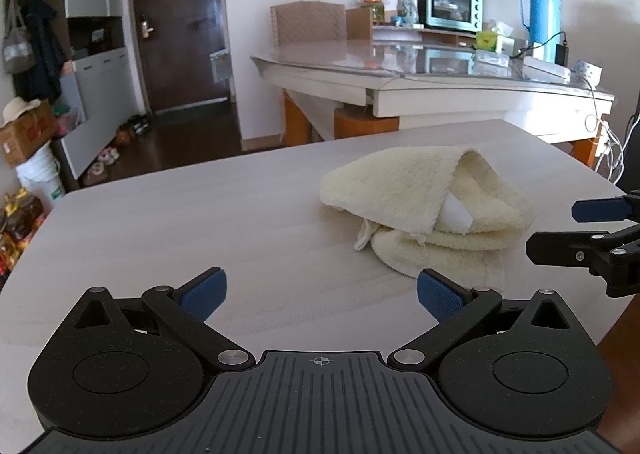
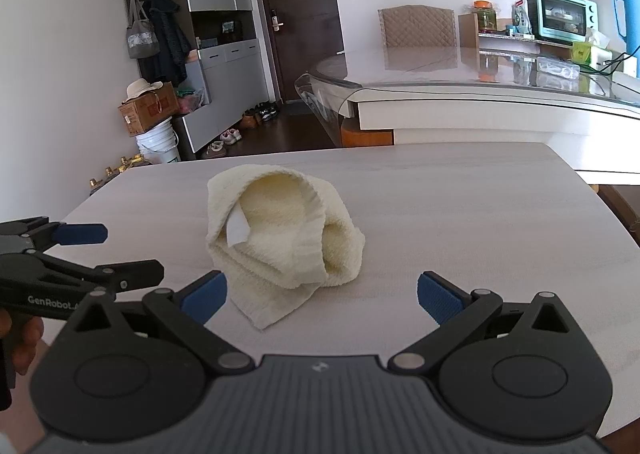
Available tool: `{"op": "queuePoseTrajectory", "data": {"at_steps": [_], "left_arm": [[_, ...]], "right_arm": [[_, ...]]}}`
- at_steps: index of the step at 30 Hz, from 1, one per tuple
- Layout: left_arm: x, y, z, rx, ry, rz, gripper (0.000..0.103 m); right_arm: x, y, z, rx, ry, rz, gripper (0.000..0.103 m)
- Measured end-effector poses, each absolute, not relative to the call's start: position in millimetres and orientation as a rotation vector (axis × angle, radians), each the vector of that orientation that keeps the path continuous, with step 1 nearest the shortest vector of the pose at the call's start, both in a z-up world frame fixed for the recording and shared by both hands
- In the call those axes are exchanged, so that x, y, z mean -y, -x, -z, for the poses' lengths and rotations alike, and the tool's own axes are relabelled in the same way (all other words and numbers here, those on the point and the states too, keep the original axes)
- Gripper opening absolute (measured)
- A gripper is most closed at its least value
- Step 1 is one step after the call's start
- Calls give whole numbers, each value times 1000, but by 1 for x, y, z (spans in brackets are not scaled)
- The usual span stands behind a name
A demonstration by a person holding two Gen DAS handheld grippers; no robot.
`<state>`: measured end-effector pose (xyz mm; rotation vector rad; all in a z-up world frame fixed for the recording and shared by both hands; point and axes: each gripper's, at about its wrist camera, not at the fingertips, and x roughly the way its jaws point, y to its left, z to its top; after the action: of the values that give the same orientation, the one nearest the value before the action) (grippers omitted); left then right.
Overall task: Fold towel
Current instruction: 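Grasp one towel edge with the left gripper while the right gripper grasps another edge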
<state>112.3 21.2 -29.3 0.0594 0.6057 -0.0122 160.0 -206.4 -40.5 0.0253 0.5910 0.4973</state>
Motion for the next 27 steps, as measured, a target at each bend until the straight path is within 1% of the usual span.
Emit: {"op": "queuePoseTrajectory", "data": {"at_steps": [15,27], "left_arm": [[-22,-129,29,-596,-43,98,103],[17,-164,24,-547,-185,203,103]], "right_arm": [[208,-174,36,-561,-39,-527,102],[228,-184,29,-537,-85,-480,102]]}}
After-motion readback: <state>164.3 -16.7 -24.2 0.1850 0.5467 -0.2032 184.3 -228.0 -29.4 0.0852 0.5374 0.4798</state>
